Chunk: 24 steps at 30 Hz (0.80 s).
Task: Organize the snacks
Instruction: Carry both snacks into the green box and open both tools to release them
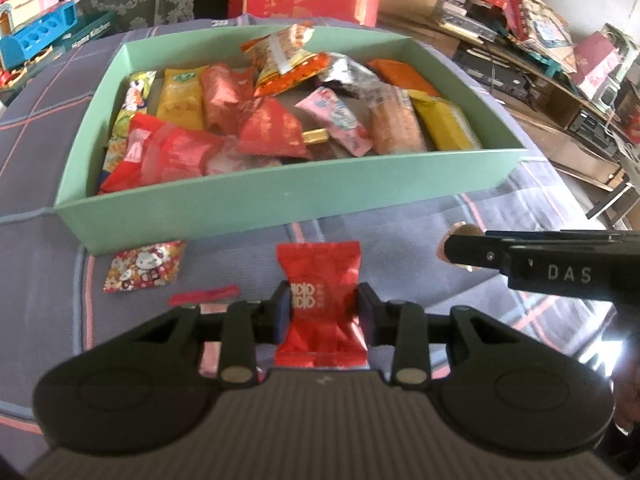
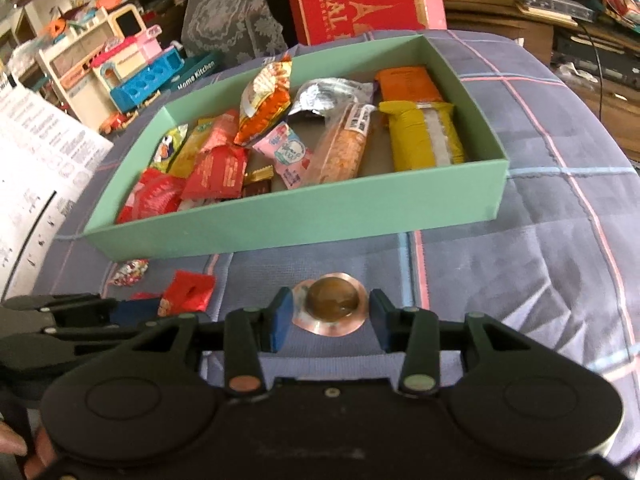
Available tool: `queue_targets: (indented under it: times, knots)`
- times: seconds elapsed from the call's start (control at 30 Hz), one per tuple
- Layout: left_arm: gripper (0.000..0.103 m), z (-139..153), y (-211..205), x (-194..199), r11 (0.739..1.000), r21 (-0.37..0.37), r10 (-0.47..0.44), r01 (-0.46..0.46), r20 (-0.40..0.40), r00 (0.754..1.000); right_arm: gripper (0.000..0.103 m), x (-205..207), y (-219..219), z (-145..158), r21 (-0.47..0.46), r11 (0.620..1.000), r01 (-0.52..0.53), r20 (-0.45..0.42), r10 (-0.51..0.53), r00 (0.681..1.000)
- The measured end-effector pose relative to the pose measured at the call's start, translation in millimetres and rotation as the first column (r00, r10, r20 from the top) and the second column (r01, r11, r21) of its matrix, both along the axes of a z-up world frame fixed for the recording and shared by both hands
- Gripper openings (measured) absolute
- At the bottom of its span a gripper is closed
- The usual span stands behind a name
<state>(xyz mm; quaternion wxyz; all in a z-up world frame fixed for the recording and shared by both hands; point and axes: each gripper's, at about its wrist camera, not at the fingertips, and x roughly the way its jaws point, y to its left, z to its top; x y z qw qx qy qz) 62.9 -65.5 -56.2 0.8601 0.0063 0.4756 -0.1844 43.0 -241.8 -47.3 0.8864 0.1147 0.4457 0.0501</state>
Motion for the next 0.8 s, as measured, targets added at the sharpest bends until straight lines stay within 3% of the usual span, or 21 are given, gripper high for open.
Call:
queue_targets:
  times: [0.27,0.53,0.8]
  knots:
    - [0.034,36,-9,-3,0.998,-0.055,-0.034,0.037,0.062,0.998,0.041,-10,-20,25,0.077,0.996,0.048,0.051,-0.052,0.997]
    - [0.034,77,-29,42,0.997,-0.078,-0.015,0.028,0.156,0.988,0.041,7,-50,58,0.147,0.983,0.113,0.127,-0.132,0.983]
    - [0.034,65,-48,88,0.998,-0.058,-0.013,0.019,0.109,0.994,0.041,37,-66,52,0.175,0.972,0.158,0.114,-0.179,0.977]
